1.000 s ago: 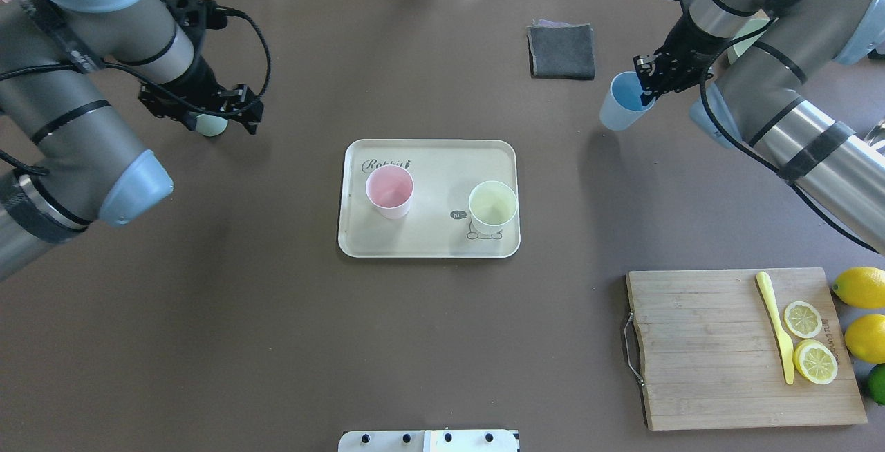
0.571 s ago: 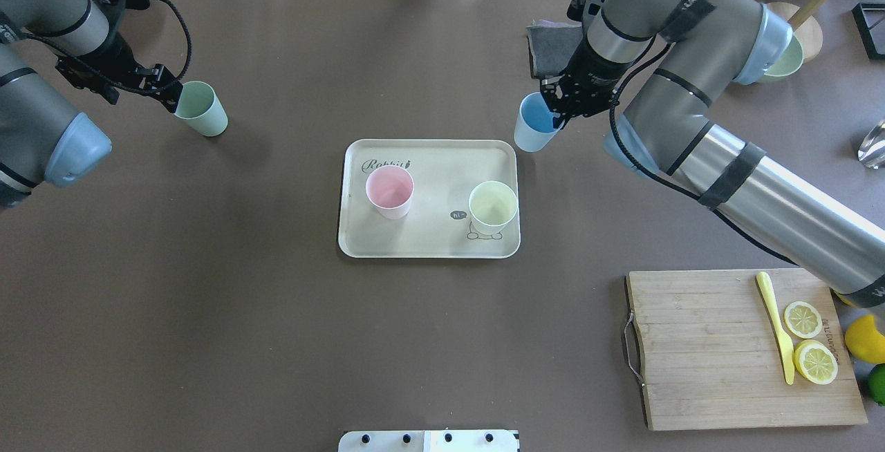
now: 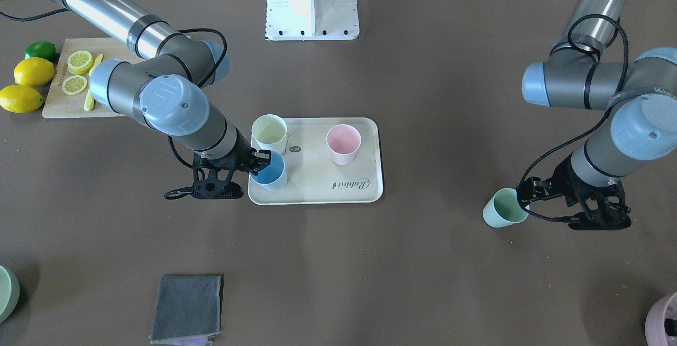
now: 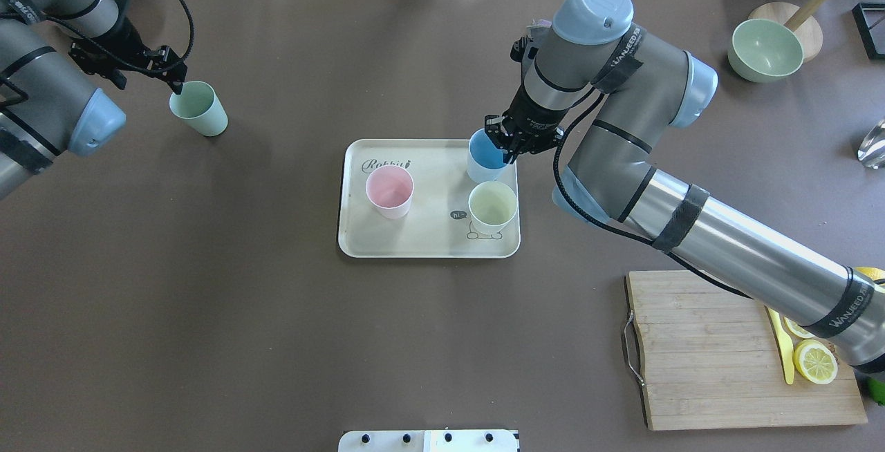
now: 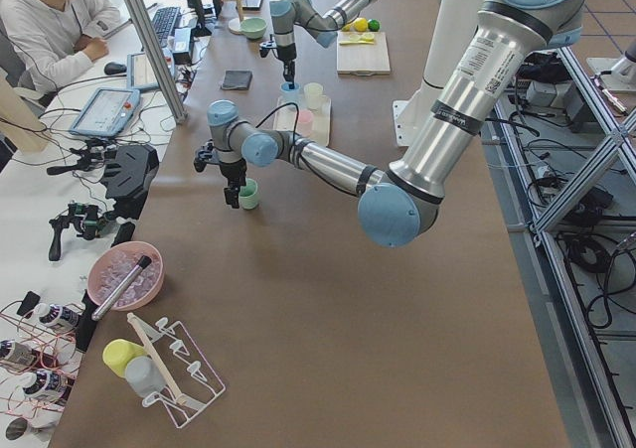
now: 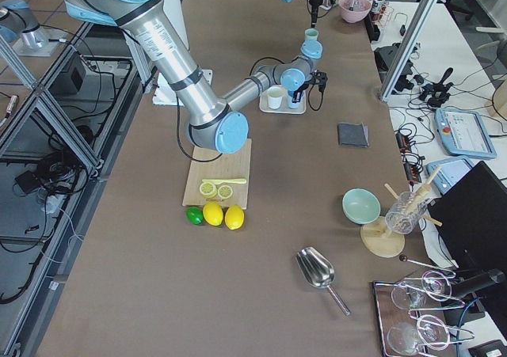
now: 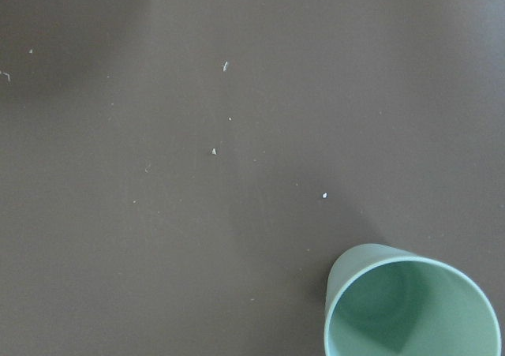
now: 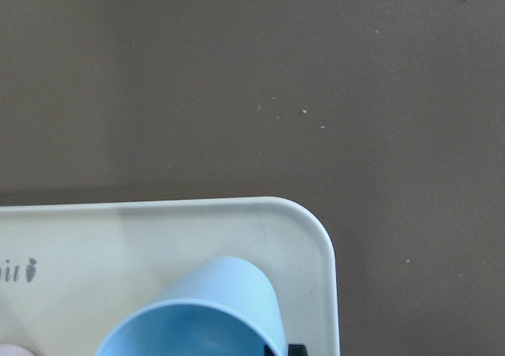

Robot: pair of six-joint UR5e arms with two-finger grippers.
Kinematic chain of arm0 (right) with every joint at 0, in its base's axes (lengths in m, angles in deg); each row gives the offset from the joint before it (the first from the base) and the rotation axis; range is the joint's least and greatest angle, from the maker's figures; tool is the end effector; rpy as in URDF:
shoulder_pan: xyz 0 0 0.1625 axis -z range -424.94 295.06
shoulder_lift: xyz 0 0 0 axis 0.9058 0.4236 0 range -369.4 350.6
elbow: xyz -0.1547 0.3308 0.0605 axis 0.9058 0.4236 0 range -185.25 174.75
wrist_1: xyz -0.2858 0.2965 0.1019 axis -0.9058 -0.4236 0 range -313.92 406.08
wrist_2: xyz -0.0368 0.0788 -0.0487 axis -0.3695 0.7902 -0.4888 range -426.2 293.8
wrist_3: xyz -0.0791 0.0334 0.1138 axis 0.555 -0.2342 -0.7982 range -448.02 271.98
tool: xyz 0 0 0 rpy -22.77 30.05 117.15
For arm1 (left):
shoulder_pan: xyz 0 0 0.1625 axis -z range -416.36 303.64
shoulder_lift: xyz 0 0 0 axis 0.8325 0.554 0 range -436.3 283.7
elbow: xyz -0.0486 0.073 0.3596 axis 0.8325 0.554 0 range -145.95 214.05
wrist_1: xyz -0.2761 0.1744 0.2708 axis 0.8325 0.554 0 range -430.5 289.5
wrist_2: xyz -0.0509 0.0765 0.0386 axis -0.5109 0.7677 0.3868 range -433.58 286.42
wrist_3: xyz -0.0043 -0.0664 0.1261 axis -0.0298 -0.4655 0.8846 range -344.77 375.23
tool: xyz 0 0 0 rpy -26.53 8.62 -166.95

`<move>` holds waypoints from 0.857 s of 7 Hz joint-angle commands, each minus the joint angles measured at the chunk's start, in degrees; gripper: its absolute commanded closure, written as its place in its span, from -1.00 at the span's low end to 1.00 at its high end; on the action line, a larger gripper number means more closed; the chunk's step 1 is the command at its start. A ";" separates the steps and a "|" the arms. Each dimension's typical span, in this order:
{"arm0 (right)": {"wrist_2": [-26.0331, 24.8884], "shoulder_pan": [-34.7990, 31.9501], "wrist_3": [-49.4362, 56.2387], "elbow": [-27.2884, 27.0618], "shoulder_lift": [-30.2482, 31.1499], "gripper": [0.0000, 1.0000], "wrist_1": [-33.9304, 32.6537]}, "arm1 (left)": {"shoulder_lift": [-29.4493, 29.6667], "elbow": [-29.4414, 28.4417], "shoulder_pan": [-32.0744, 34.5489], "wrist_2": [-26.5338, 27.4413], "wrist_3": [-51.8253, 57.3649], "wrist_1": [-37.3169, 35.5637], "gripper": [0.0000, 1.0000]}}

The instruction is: Place all cups on tray

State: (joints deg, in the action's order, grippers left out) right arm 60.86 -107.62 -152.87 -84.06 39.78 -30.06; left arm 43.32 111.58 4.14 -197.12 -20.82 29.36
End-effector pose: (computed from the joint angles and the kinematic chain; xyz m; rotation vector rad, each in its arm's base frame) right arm -0.5139 -0.5383 0.2575 -0.1019 -0.9478 0.0371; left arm 0.3025 -0.6452 0.4261 0.0740 0.7302 0.0288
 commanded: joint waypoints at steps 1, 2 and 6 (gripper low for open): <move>-0.68 -0.11 0.51 -0.99 -0.14 -0.99 -0.06 | 0.27 -5.54 -2.39 -0.12 -2.26 7.69 -0.71; 0.81 -2.55 0.60 -2.83 0.21 -1.00 -0.58 | 0.09 -5.29 -3.89 -0.21 -4.88 8.93 0.35; 8.38 -11.62 6.57 -5.39 3.46 -1.00 -0.76 | 5.68 -2.93 -3.20 -8.54 -6.04 2.58 1.00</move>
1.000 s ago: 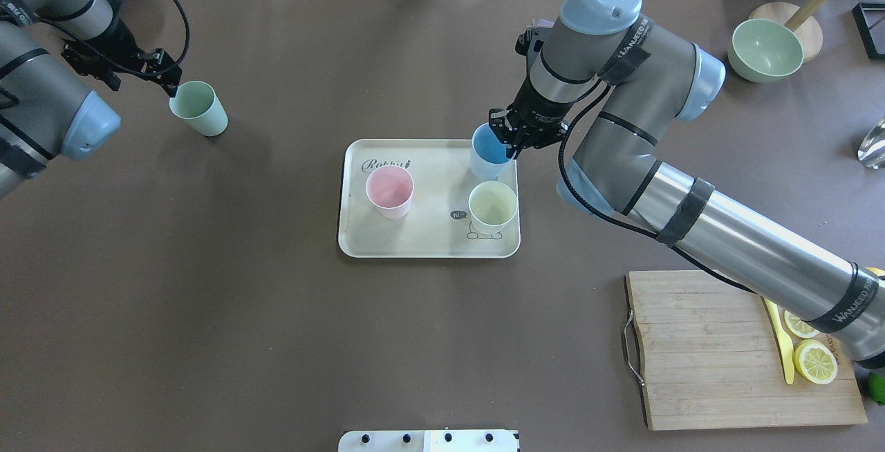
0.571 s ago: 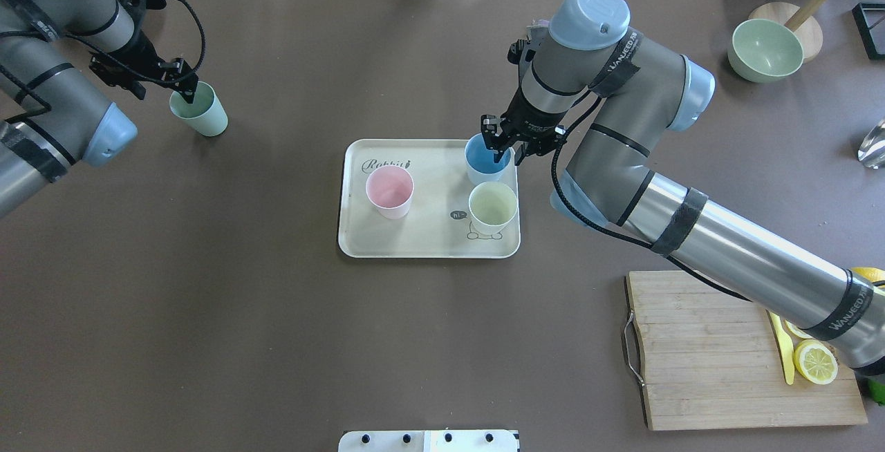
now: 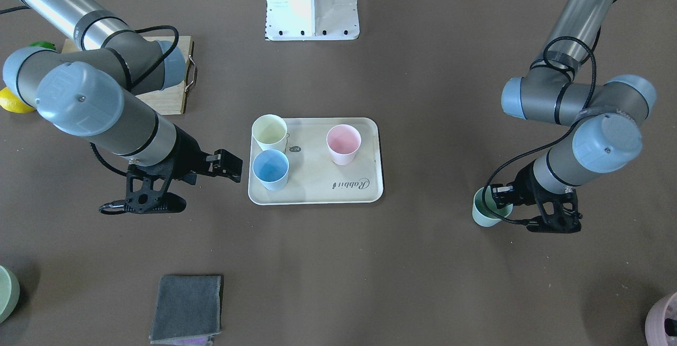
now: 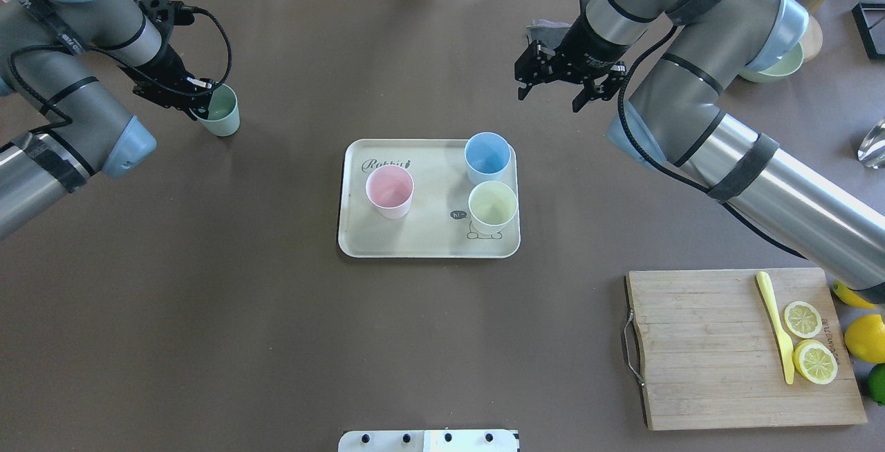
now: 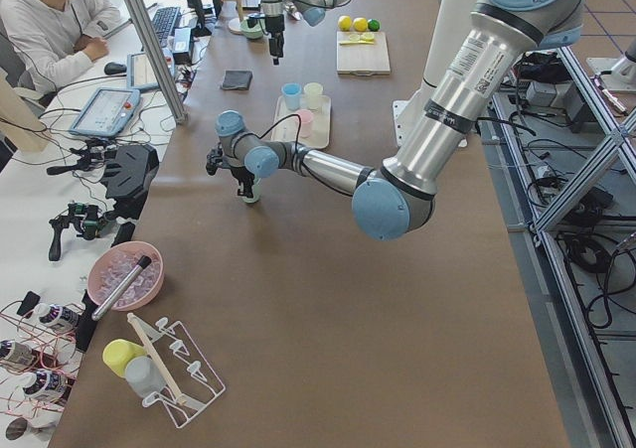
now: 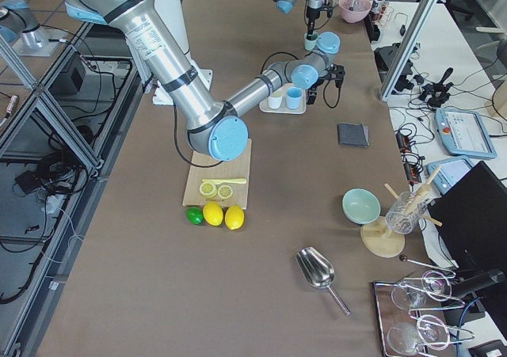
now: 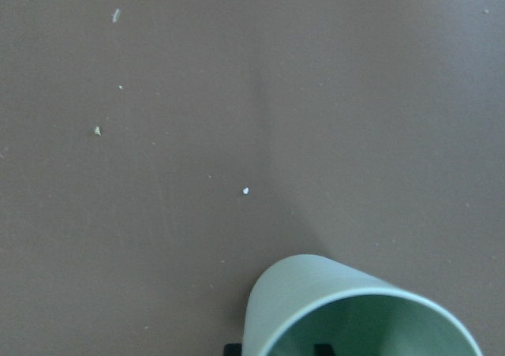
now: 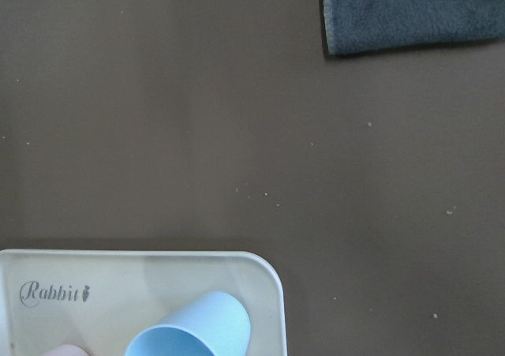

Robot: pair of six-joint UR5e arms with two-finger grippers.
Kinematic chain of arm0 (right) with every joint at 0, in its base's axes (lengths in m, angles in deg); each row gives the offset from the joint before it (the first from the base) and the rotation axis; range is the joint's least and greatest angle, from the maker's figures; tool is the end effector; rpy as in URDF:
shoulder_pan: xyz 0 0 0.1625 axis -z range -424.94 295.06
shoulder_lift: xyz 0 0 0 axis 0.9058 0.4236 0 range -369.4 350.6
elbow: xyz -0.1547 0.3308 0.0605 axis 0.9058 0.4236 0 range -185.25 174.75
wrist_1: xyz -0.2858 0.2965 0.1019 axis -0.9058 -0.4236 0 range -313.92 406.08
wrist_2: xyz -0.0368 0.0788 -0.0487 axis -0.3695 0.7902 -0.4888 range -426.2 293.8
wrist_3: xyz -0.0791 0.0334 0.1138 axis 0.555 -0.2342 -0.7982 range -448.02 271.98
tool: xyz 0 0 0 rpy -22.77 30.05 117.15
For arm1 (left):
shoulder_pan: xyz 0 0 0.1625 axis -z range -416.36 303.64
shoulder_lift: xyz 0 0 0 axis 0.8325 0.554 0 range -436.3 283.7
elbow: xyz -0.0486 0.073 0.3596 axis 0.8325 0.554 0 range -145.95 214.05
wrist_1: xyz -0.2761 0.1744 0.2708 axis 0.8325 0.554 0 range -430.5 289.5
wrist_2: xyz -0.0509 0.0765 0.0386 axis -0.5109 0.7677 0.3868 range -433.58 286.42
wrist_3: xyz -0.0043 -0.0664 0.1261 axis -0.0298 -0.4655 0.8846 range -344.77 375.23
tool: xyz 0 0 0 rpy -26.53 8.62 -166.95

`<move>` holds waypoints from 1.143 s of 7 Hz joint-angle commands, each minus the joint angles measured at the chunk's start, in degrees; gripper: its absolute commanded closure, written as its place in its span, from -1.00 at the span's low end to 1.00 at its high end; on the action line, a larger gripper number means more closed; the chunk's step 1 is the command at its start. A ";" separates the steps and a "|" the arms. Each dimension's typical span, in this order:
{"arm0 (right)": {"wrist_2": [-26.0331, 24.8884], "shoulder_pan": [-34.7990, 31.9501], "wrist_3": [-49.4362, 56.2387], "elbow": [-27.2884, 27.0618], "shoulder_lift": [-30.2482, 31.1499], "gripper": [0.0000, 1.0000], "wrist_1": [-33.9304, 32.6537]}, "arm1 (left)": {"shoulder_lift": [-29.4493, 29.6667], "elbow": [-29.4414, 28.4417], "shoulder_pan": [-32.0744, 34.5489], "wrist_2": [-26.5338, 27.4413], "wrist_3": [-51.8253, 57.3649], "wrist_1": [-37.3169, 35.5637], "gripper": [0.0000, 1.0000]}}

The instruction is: Place all cups on tray

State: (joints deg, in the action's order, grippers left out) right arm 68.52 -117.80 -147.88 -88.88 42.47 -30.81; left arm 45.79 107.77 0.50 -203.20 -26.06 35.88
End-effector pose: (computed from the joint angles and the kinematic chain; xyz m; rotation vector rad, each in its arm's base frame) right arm -0.4043 -0.5883 0.2432 -0.0619 -1.0412 0.0545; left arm 0.3620 -0.6318 0.4061 0.0224 0.8606 0.0608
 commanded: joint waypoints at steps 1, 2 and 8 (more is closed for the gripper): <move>2.20 -3.11 1.68 -0.75 1.30 -1.00 -0.02 | 6.20 2.90 0.27 -2.57 -4.81 -7.04 1.00; 3.09 -5.48 3.94 -2.49 3.92 -1.00 -0.02 | 9.10 3.53 -1.90 -2.48 -11.81 -7.16 1.00; 2.48 -12.53 22.68 -4.52 14.30 -1.00 -3.18 | 15.99 -0.06 -14.93 6.56 -25.85 -5.23 0.15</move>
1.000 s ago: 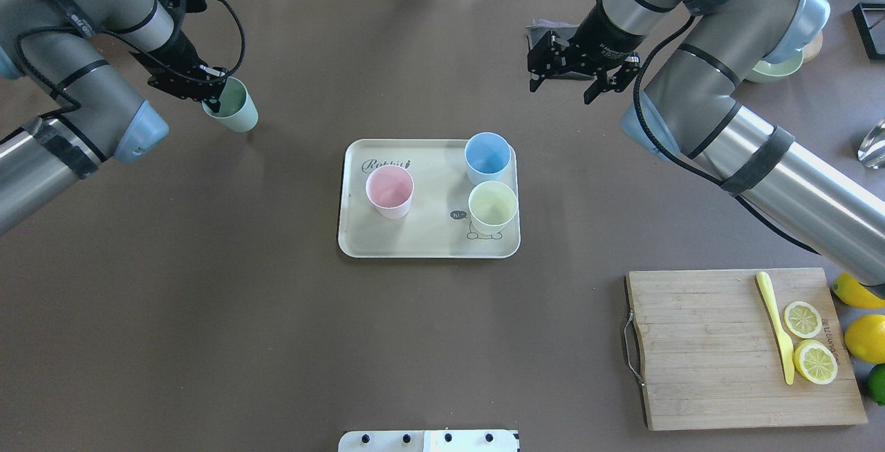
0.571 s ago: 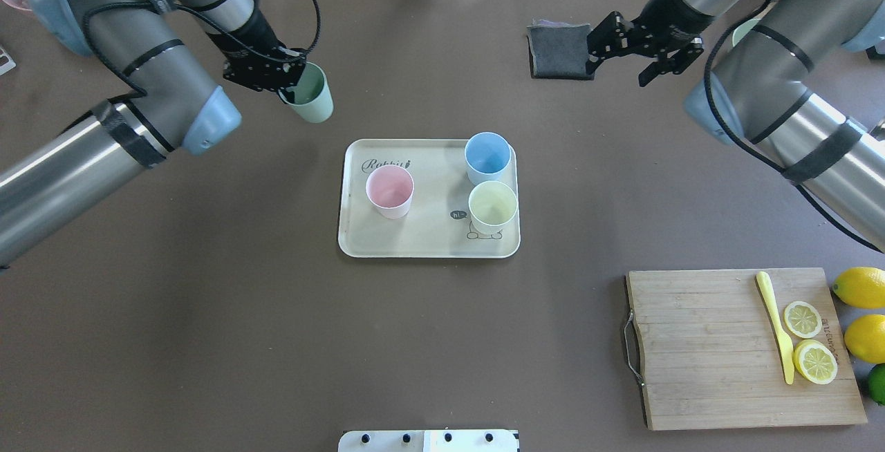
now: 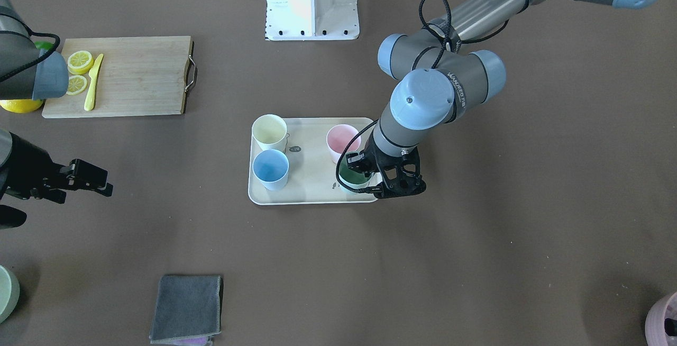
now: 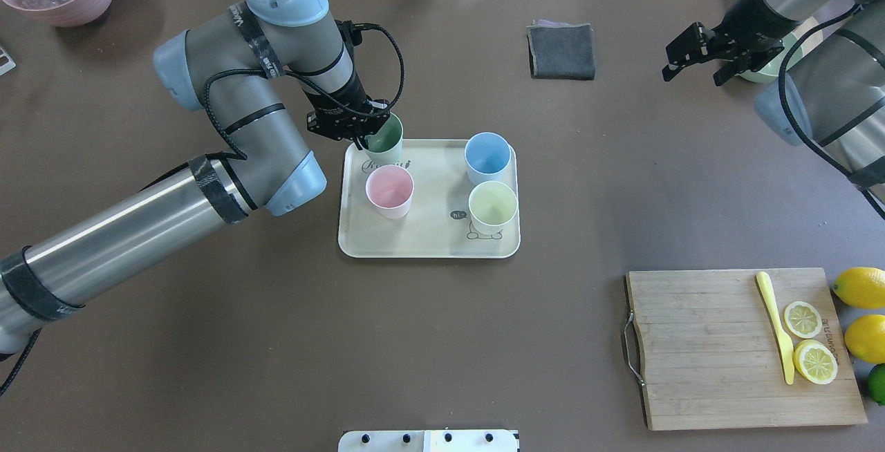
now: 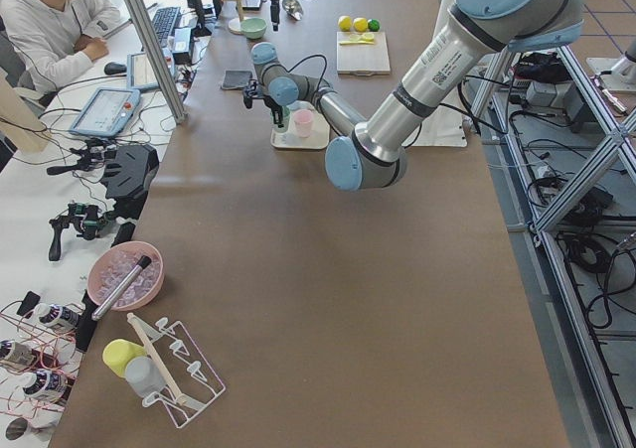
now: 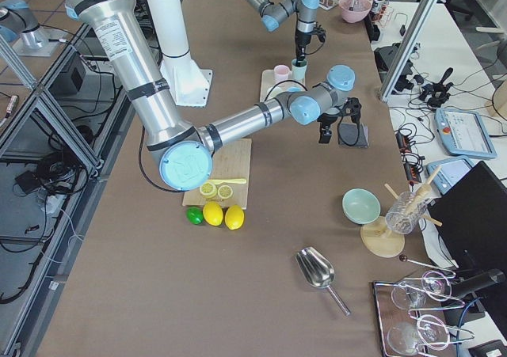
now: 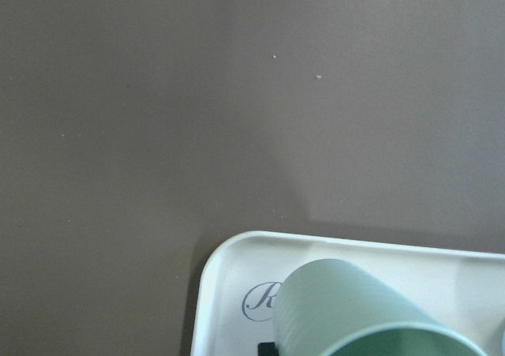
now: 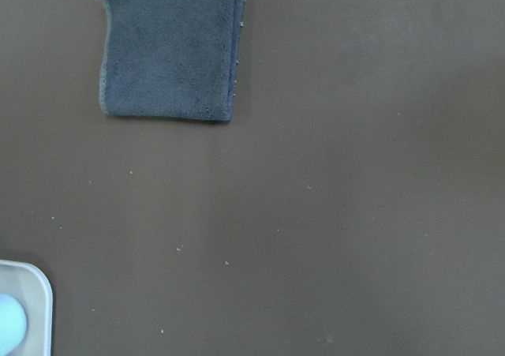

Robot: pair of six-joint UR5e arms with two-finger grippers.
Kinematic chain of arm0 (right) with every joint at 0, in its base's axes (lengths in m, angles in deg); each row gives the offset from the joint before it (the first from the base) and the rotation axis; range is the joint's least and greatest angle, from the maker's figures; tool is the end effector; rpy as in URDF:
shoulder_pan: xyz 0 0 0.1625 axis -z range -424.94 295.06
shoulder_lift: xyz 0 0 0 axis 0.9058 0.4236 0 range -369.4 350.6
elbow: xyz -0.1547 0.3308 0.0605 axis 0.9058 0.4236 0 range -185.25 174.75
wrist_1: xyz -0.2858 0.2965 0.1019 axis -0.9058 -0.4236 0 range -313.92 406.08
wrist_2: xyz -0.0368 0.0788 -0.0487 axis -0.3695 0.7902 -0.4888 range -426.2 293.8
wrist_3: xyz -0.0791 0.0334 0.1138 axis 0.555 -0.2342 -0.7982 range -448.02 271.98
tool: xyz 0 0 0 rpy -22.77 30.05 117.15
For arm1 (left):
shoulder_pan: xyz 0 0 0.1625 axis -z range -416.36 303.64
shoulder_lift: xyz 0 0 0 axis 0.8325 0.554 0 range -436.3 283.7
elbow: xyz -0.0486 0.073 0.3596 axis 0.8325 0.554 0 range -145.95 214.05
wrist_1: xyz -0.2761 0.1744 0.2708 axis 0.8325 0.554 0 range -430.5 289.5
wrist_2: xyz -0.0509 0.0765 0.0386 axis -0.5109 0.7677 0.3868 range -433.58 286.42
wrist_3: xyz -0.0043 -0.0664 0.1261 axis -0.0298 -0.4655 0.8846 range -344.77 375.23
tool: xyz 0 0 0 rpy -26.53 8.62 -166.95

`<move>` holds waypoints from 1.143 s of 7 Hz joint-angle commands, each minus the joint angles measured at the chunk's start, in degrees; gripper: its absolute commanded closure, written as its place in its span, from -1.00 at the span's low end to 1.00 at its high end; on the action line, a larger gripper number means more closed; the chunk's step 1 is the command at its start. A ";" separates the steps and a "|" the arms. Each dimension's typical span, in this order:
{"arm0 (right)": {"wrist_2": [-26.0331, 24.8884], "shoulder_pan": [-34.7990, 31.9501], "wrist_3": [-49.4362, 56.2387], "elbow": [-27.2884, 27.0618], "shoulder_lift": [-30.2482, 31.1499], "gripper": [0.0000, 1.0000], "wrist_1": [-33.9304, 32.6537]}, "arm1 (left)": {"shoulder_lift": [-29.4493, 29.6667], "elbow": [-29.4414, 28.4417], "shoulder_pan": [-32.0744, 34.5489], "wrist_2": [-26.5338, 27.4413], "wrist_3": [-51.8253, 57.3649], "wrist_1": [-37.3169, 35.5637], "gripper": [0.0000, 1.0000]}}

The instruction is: Place all cups on tray

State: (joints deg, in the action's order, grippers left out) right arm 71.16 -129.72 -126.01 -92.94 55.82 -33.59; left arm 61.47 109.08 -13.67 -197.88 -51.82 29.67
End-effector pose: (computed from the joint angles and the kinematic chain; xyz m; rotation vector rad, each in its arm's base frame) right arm -0.2570 -0.6123 0.3719 0.0379 -0.9642 -0.0312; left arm 0.5271 -0.5580 0.2113 -0.0847 0.9182 -0.0954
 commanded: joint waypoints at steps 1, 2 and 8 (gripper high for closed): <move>-0.24 -0.95 0.90 -0.82 1.31 -1.00 -0.40 | 0.31 -1.38 -0.77 2.56 -0.09 1.60 -0.95; -0.24 -1.22 0.90 -0.73 1.40 -1.00 -0.49 | 0.31 -0.07 0.01 2.05 0.08 1.00 -0.96; -1.56 -10.79 21.16 0.49 6.04 -1.00 -7.78 | -21.37 21.90 24.76 -5.51 40.93 -16.57 -0.96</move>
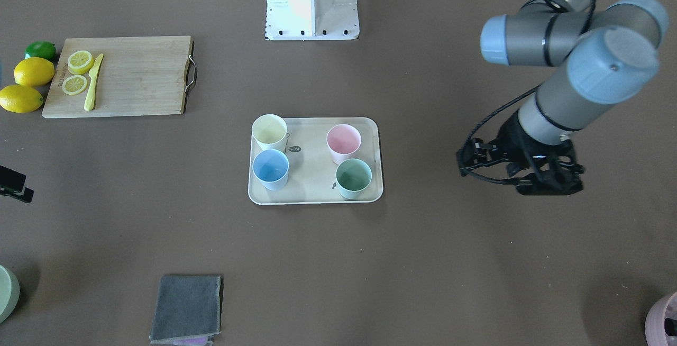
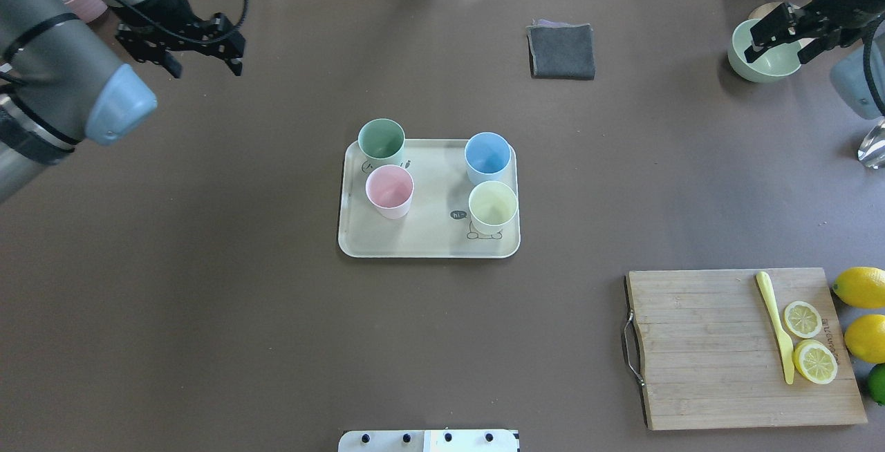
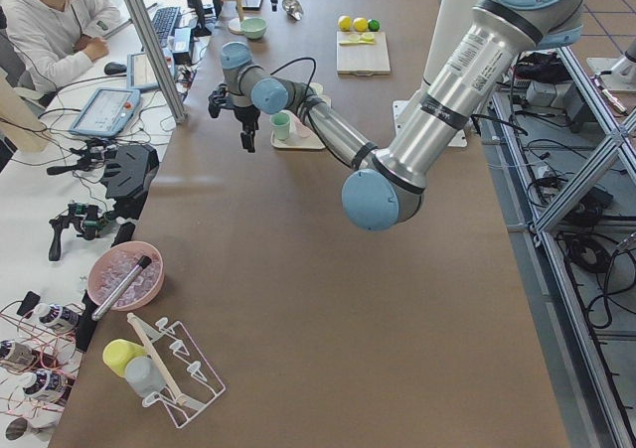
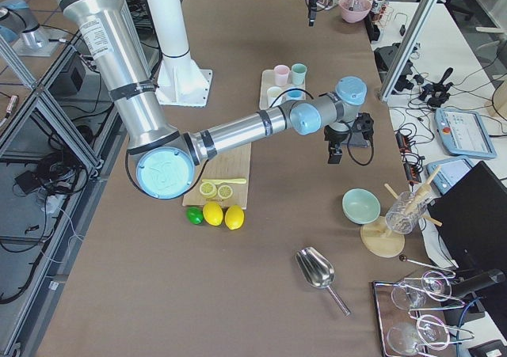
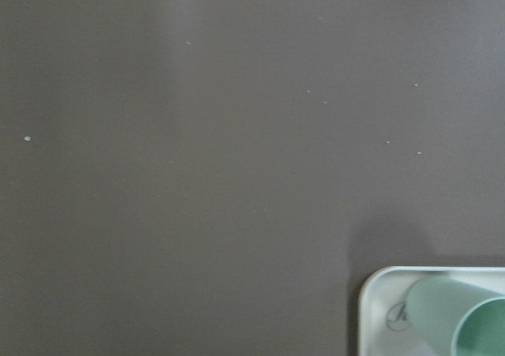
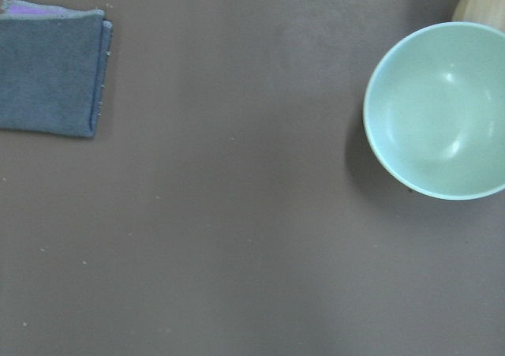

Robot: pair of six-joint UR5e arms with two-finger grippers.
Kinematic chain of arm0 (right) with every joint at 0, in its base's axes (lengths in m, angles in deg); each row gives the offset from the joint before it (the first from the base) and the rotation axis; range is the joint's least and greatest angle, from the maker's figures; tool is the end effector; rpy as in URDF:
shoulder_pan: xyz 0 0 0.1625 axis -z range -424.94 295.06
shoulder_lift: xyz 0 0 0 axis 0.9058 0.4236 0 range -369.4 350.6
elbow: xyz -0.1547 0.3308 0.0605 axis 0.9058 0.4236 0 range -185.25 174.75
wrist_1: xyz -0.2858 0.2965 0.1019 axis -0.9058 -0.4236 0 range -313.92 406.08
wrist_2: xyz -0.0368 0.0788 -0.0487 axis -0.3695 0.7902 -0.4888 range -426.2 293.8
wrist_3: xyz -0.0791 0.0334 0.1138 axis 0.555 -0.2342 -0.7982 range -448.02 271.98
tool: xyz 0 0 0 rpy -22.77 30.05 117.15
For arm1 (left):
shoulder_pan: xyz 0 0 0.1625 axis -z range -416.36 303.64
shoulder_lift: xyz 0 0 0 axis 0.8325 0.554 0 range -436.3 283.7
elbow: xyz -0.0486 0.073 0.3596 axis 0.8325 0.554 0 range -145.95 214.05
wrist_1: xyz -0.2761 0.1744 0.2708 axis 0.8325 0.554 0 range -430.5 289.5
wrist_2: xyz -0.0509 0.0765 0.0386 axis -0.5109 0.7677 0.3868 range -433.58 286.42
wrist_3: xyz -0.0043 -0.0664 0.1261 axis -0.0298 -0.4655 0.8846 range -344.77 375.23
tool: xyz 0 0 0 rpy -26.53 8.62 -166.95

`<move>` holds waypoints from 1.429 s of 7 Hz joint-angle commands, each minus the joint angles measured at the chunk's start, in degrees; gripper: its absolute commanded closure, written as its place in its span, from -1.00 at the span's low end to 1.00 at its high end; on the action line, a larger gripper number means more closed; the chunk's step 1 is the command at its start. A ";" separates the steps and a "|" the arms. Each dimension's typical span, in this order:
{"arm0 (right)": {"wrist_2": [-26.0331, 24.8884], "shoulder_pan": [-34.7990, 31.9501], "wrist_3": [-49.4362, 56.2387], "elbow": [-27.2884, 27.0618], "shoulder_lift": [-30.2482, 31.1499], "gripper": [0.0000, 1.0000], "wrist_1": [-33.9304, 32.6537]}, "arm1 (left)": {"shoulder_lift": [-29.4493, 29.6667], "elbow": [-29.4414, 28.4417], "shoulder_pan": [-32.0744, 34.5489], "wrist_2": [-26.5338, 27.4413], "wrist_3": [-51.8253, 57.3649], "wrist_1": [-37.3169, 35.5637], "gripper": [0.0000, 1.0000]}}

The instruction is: Place all cups on tray

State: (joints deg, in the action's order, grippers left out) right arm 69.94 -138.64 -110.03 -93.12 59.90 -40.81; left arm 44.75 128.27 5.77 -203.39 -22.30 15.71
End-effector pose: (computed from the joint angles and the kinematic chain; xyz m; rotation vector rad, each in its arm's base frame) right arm -0.1509 -0.6245 0.4355 0.0766 -0.8678 -0.0590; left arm 0.2724 -0.6047 0.2883 0.0777 0.8530 0.0326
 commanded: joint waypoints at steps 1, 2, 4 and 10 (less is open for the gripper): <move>-0.26 -3.79 8.35 0.68 3.98 -1.00 -0.65 | -10.42 3.94 10.15 0.08 22.13 -2.72 -0.96; -0.35 -5.03 11.26 0.77 5.74 -1.00 -0.65 | -14.48 3.95 15.16 0.09 32.07 -2.81 -0.96; -2.18 -6.36 16.10 1.30 8.21 -1.00 -0.56 | -20.74 4.39 22.47 0.00 44.42 -2.63 -0.96; -2.37 -7.07 16.82 1.12 9.01 -1.00 -0.56 | -27.71 7.38 23.04 -0.01 44.48 -1.93 -0.96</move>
State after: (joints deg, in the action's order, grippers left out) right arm 67.57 -145.70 -93.23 -91.90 68.92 -41.37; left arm 17.46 135.53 28.88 -203.69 22.12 13.68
